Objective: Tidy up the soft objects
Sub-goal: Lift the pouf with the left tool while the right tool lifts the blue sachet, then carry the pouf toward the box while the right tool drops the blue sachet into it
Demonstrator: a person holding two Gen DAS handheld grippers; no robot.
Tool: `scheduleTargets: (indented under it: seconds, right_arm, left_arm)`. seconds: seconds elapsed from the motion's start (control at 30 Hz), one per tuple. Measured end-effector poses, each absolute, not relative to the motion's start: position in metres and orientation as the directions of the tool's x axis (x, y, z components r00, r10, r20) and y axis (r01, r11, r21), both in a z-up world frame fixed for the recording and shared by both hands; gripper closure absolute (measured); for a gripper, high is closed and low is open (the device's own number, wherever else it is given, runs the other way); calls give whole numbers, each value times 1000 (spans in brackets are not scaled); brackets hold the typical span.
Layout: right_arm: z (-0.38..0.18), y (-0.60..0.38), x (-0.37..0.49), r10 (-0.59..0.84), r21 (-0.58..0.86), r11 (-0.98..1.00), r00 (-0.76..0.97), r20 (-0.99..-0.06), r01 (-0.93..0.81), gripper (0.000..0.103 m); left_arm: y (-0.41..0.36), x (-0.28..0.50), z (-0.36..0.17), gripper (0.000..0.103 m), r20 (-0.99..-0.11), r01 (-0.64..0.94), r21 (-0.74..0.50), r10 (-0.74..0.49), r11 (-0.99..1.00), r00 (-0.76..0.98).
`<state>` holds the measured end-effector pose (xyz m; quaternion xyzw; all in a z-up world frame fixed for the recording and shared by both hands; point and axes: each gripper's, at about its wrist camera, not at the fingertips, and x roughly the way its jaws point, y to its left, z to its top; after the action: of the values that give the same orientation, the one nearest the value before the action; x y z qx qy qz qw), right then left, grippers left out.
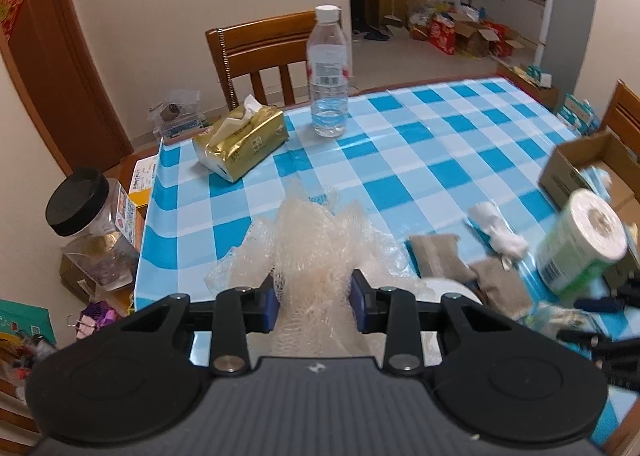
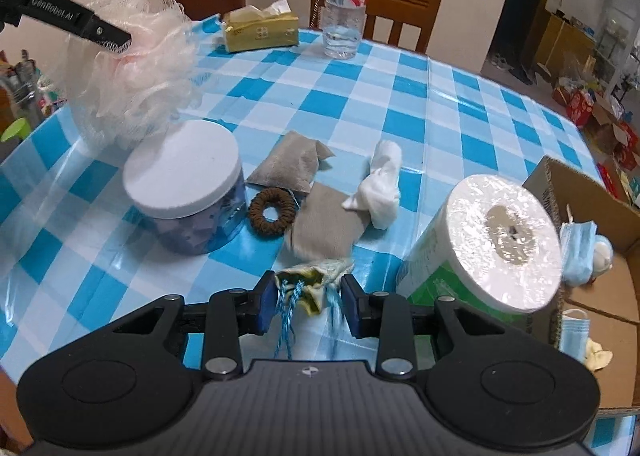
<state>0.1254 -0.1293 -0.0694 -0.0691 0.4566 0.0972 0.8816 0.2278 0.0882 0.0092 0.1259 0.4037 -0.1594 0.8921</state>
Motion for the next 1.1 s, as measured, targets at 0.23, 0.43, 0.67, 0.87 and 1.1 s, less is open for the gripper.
scheduleTargets:
  seconds: [0.23, 0.43, 0.67, 0.87, 1.1]
  right_arm:
    - [-63, -131, 106, 101, -40, 971, 552, -828, -237, 57]
    - [-89, -140, 106, 92, 2, 986, 529, -843, -168, 34]
    - [-125, -141, 126, 70, 9, 993, 508, -858, -121, 40]
    - [-127, -140, 128, 86, 14, 988, 478, -874, -152, 68]
    - [-100, -136, 111, 123, 20, 976, 478, -870, -215, 76]
  left_arm:
    - [92, 194, 19, 70, -769, 425, 103, -199, 899, 608]
    - [96, 176, 21, 70, -771, 432, 83, -217, 898, 598]
    - [98, 168, 26, 70, -774, 440, 86, -218, 894, 594]
    - [99, 164, 31, 70, -770, 440, 82, -223, 894, 598]
    - [96, 156, 36, 70, -775, 467, 97, -228, 879, 590]
